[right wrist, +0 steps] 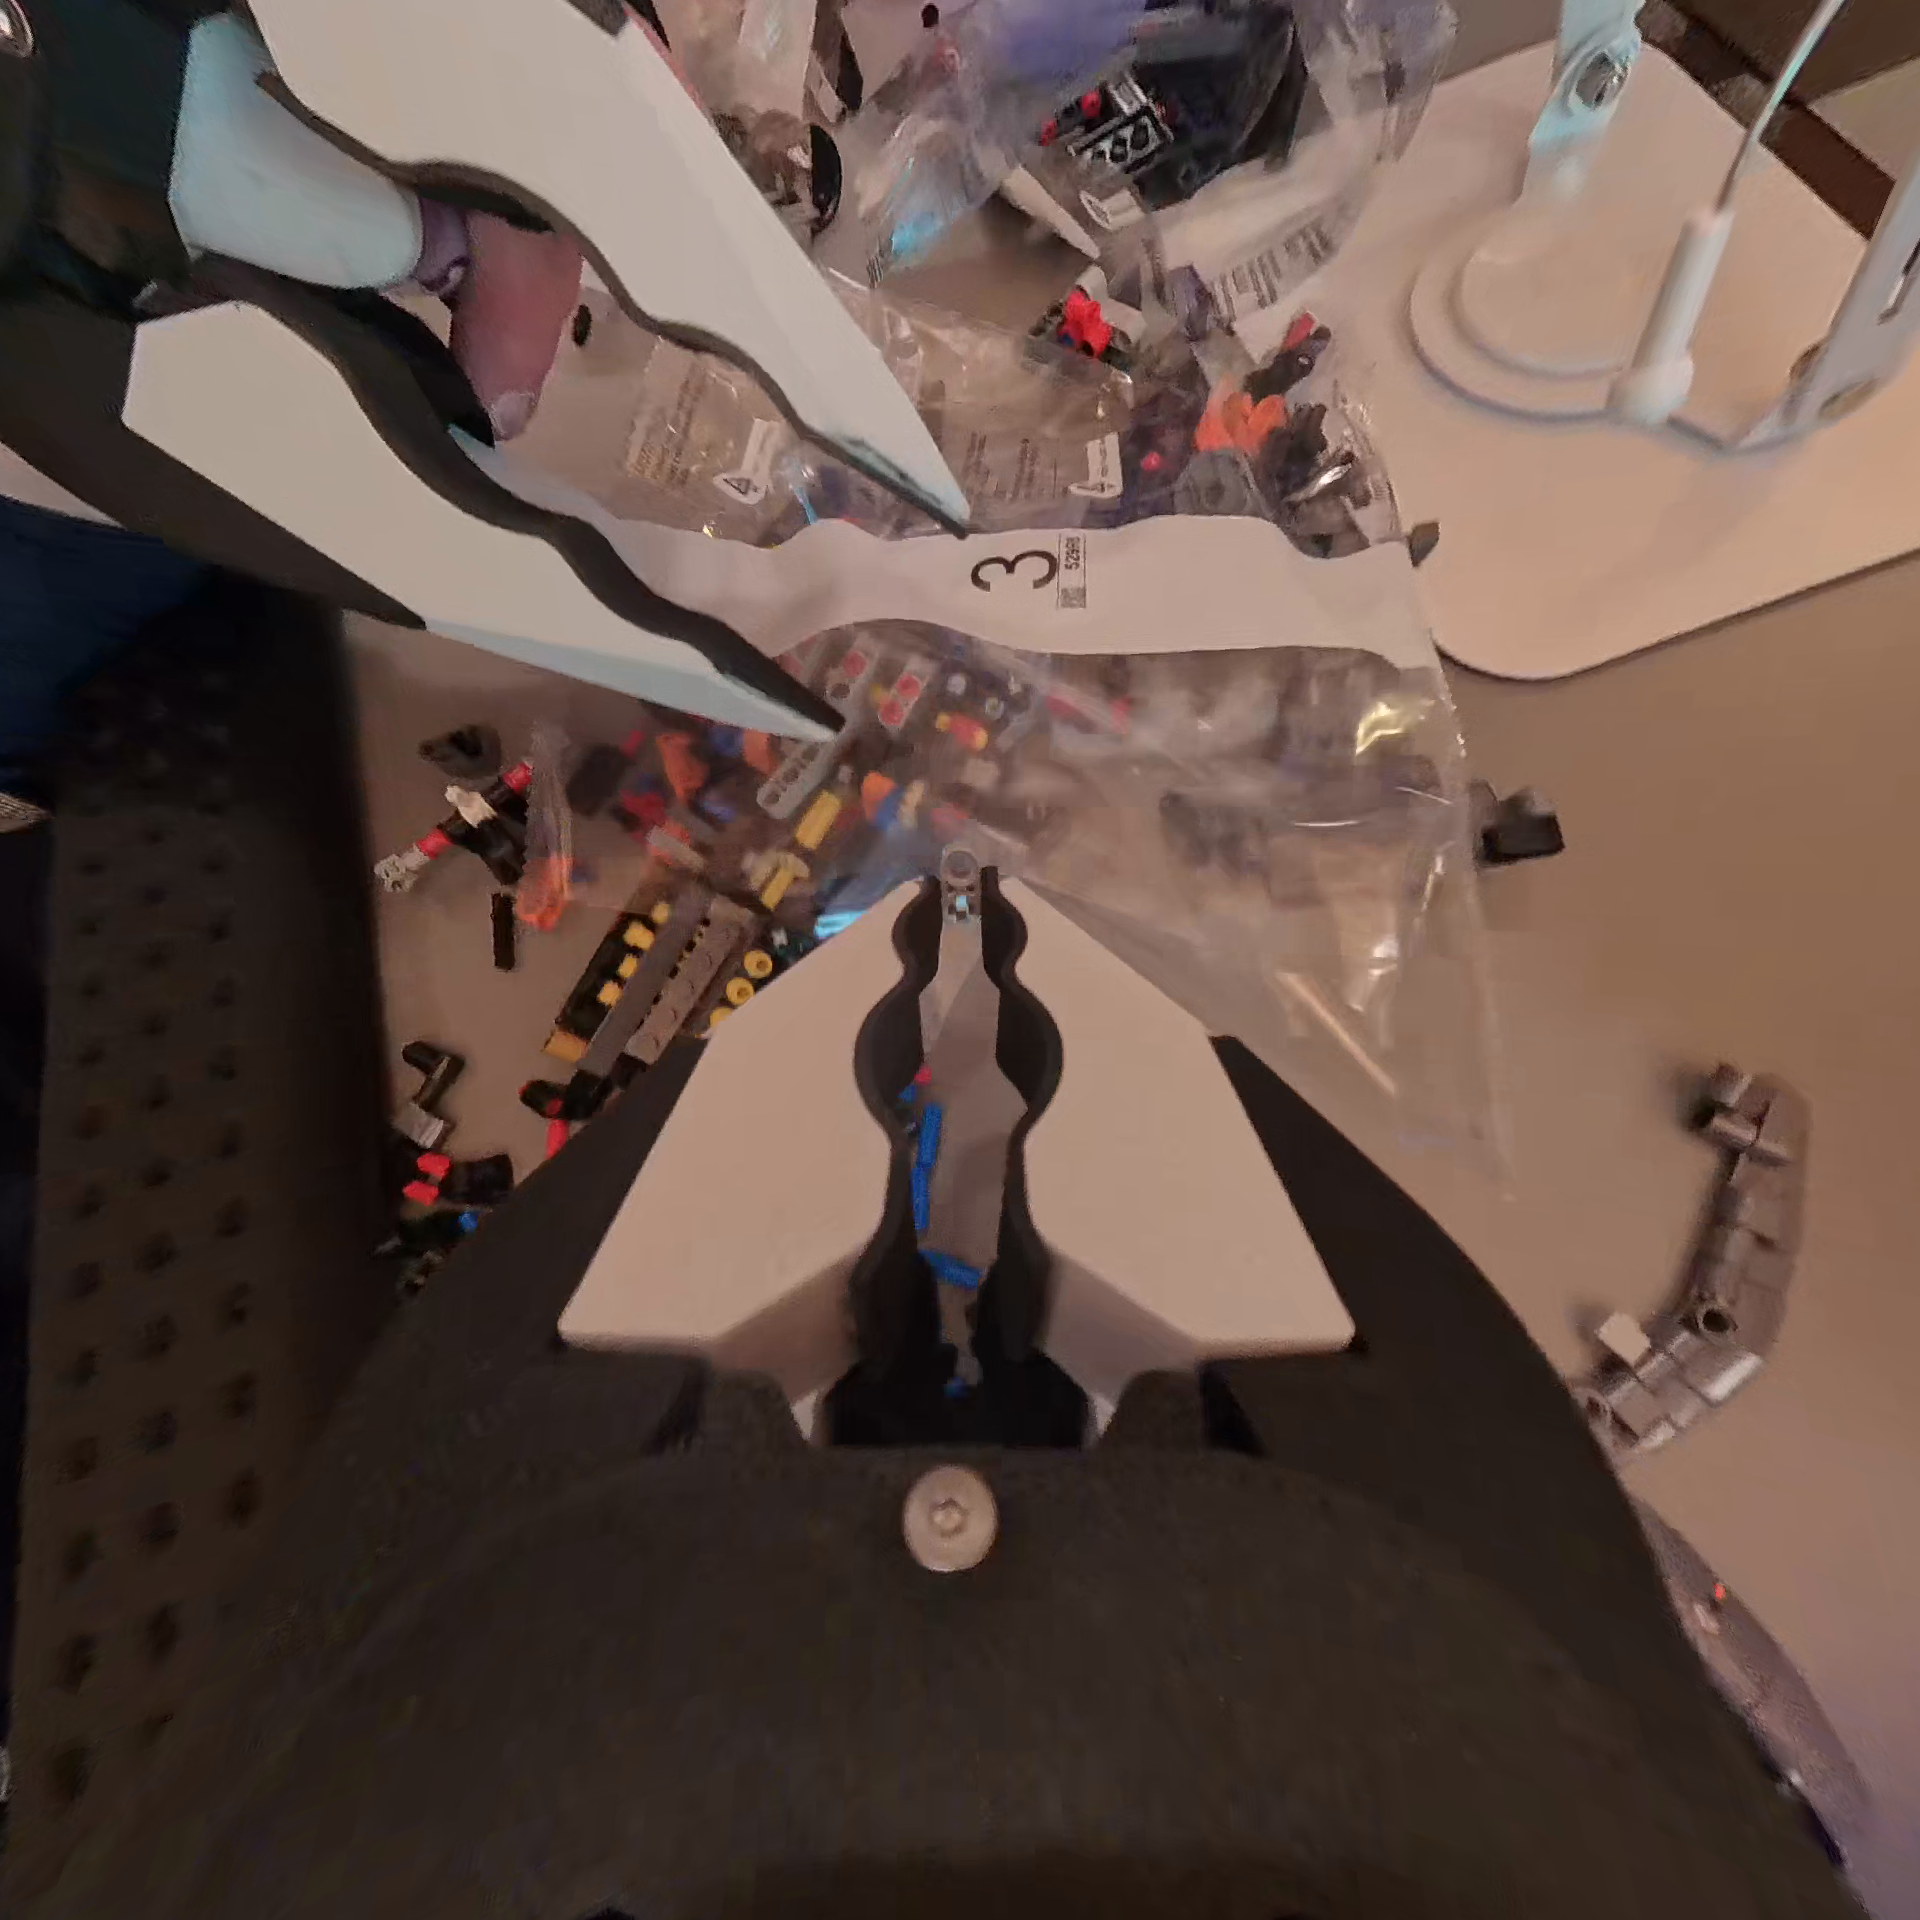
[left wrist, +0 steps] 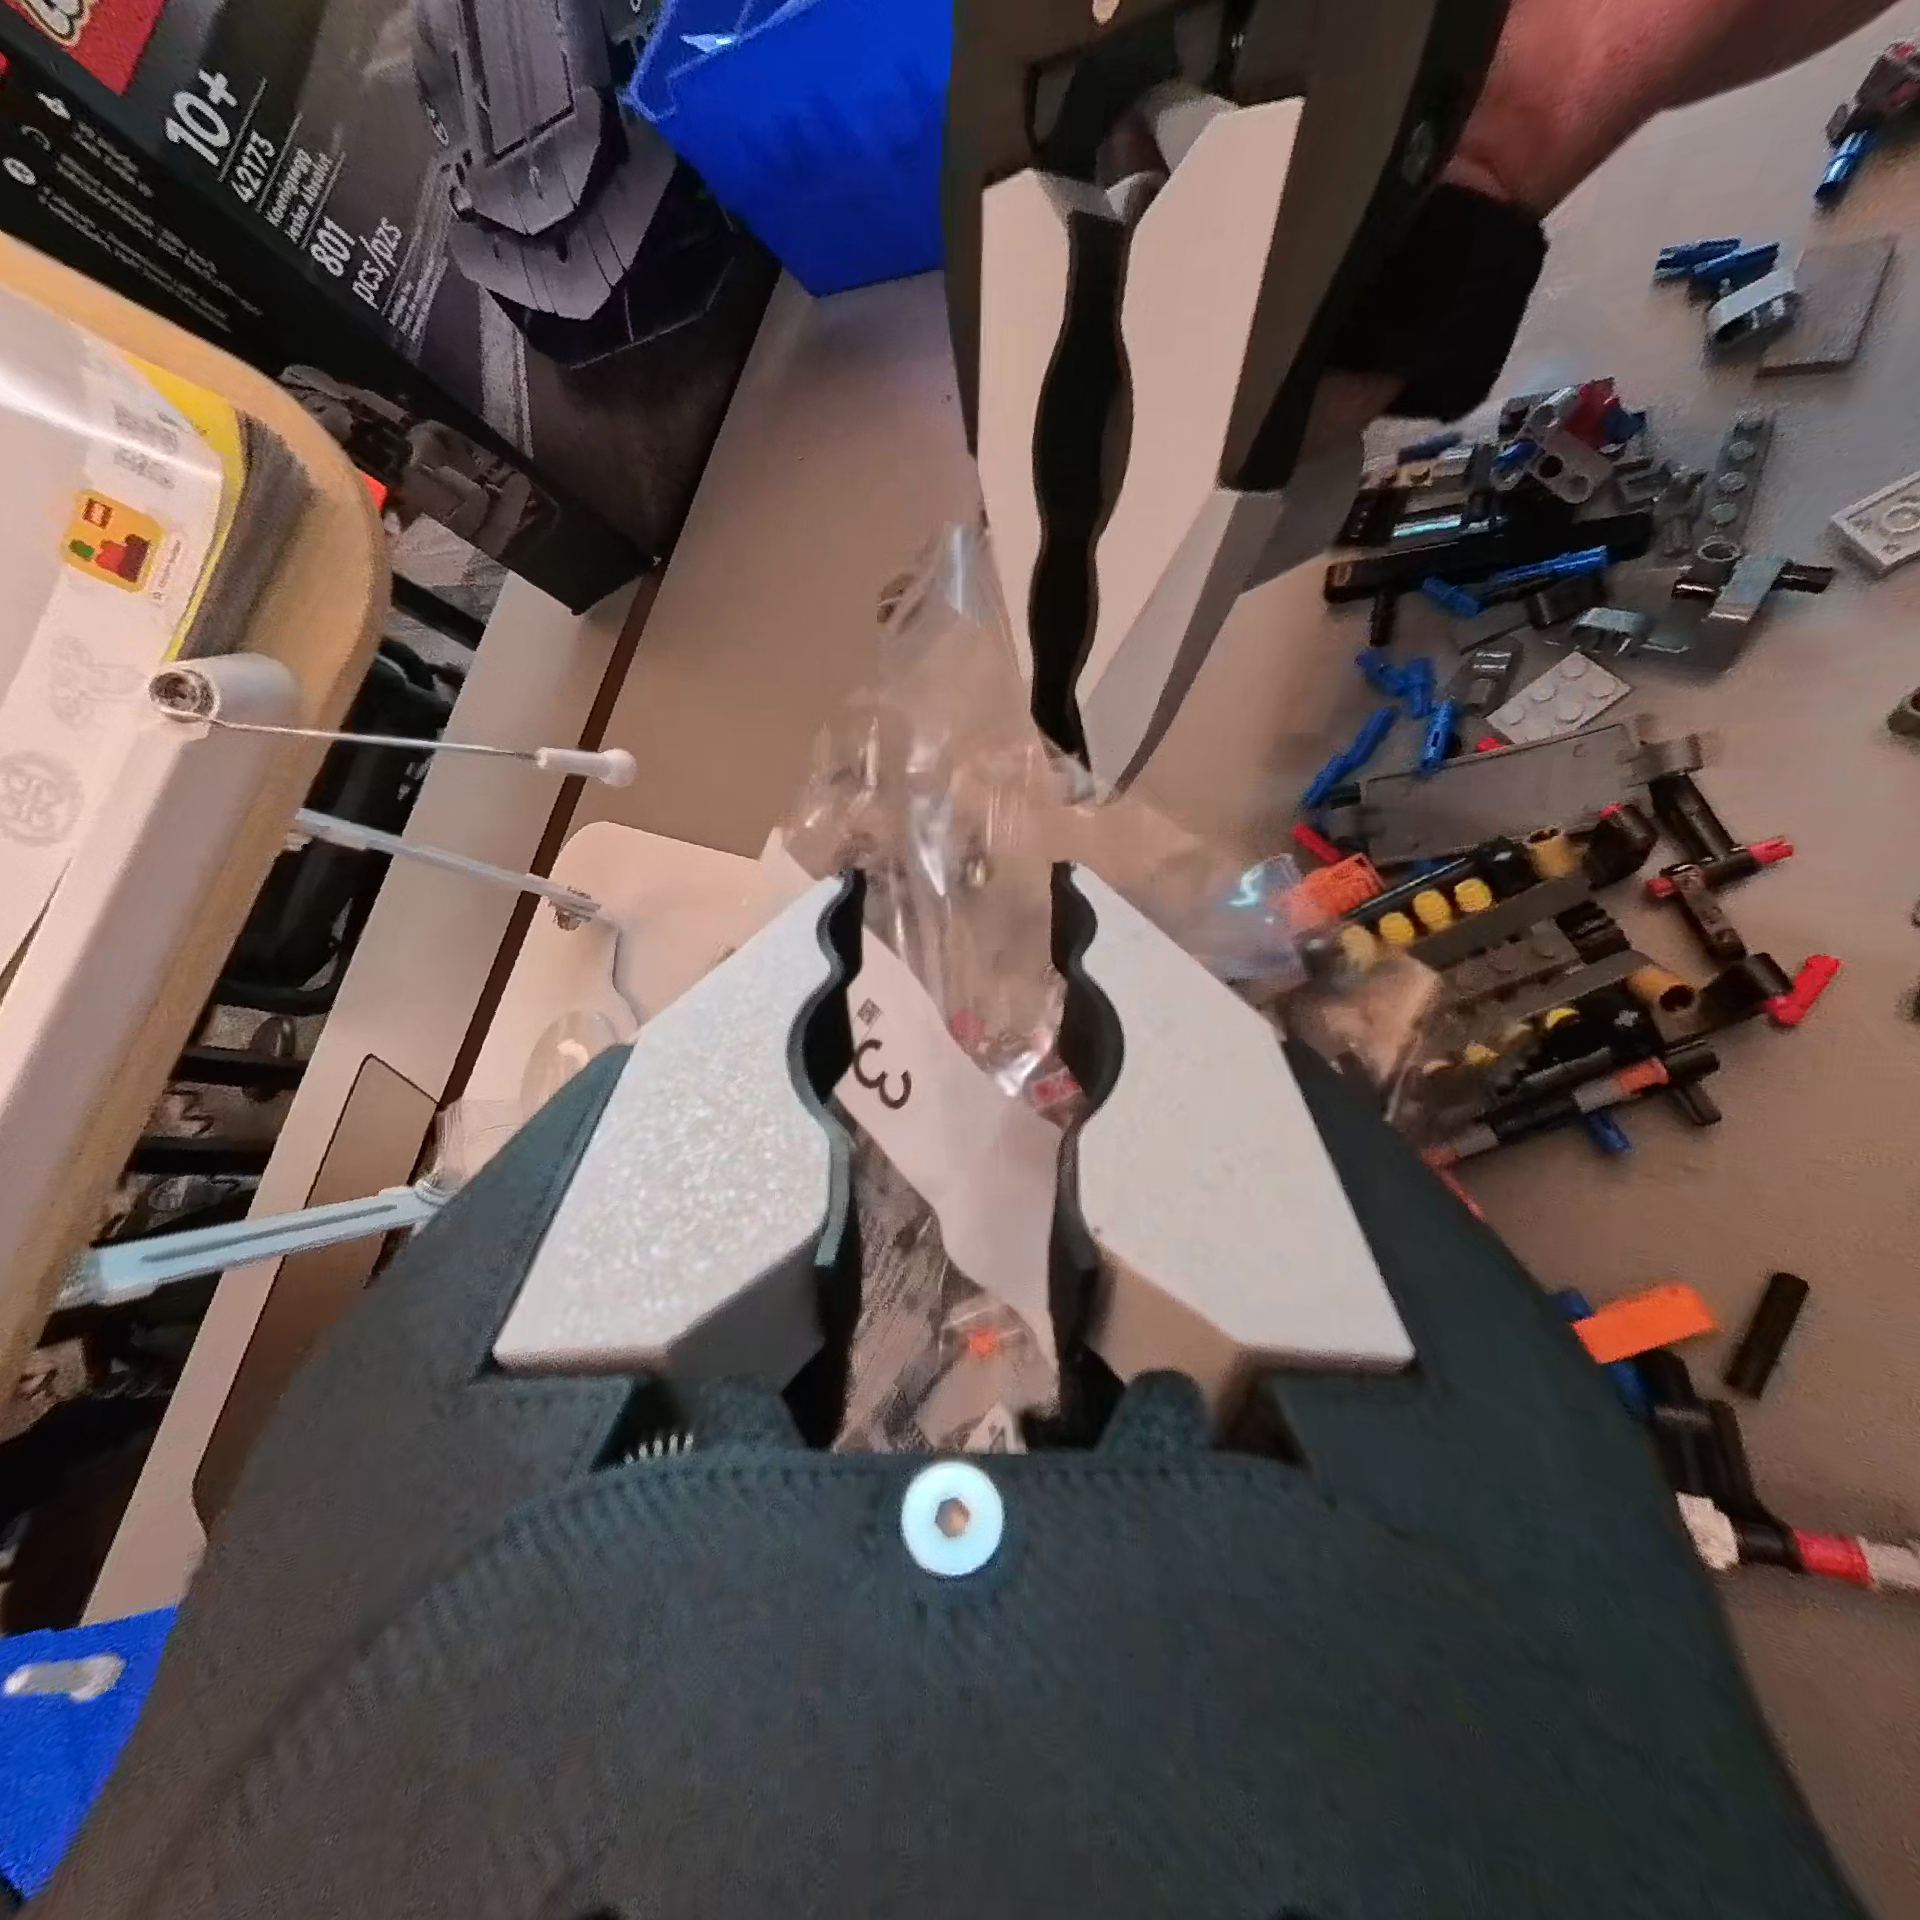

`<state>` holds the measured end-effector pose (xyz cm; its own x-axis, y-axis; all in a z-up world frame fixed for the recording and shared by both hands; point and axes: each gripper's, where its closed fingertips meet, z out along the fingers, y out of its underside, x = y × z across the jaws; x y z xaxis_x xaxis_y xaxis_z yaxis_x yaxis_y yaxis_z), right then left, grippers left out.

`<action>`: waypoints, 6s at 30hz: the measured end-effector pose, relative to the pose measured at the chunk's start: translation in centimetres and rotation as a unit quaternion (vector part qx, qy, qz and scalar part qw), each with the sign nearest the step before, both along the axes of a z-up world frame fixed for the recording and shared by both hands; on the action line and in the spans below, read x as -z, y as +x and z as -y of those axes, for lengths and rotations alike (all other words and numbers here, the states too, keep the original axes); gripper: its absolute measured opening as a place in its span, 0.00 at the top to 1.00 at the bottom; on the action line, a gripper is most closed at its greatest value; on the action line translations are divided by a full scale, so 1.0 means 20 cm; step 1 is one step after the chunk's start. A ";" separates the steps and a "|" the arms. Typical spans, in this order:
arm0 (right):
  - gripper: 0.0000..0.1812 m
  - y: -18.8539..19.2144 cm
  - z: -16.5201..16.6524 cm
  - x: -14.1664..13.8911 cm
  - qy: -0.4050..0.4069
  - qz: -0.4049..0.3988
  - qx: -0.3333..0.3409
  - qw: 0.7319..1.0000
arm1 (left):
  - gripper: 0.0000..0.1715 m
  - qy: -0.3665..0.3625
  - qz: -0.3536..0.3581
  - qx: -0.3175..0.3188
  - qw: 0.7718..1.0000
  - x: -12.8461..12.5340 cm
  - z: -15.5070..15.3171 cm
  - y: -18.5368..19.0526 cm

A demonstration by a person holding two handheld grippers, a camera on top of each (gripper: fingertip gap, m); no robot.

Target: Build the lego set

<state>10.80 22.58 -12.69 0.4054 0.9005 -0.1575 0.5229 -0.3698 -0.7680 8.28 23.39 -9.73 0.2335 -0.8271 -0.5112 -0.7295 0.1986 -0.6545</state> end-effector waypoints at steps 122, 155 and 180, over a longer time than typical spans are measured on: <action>0.90 0.14 0.05 0.26 0.000 0.179 -0.074 0.981 | 1.00 -0.071 0.109 -0.040 0.991 -0.10 -0.02 -0.08; 0.94 0.13 -0.03 0.35 -0.011 0.191 -0.075 0.979 | 1.00 -0.065 0.103 -0.046 0.992 -0.10 -0.03 -0.09; 0.91 -0.06 -0.10 -0.10 0.159 0.079 -0.017 0.984 | 1.00 -0.066 0.098 -0.046 0.992 -0.09 -0.03 -0.08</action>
<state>9.64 24.66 -10.75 0.3702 0.9080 0.1961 0.6526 -0.1040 -0.7506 6.73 23.93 -7.95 0.3950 -0.8544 -0.3375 -0.5963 0.0410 -0.8017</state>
